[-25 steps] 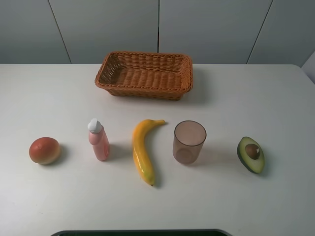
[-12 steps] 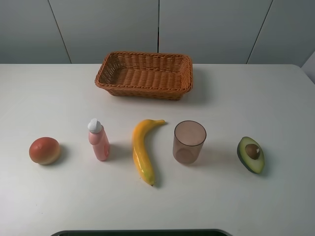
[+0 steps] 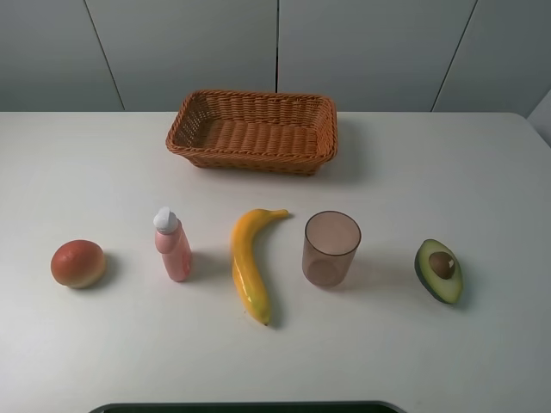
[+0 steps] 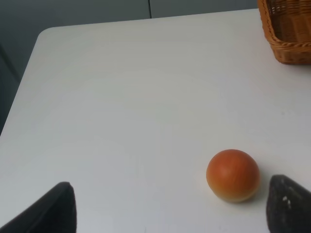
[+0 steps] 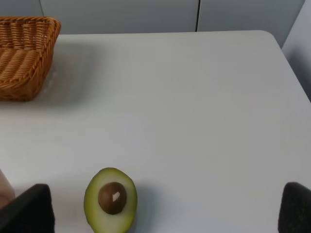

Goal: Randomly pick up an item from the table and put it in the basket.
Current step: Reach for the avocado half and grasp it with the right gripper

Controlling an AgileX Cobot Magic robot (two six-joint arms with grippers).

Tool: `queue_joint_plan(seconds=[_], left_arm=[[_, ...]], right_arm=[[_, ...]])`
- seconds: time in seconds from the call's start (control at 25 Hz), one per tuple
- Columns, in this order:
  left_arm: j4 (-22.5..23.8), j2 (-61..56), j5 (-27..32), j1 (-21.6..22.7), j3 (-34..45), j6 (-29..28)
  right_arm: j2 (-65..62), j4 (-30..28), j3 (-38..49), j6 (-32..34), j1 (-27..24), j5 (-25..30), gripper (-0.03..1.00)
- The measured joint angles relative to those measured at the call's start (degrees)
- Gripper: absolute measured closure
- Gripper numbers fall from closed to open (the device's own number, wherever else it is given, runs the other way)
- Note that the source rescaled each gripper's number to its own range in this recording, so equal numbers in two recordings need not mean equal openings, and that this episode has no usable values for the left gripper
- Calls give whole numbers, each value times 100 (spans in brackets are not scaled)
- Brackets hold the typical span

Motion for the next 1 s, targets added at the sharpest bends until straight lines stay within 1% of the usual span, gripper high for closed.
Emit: queue_joint_plan(seconds=[0.2,0.36,0.64,0.76,0.84,1.0], left_arm=[[0,0,0,0,0,0],[0,0,0,0,0,0],[0,0,0,0,0,0],[0,0,0,0,0,0],[0,0,0,0,0,0],[0,0,0,0,0,0]], right_arm=[[0,-37,0,0,0,0,-3],[0,-121,0,140,0,0,-3],[0,-100,0,583,0,0,-3],[0,-143,0,614,0,0,-3],[0,-280,0,628,0,-10,-3],[0,-399,-105,528,0,-171,-3]])
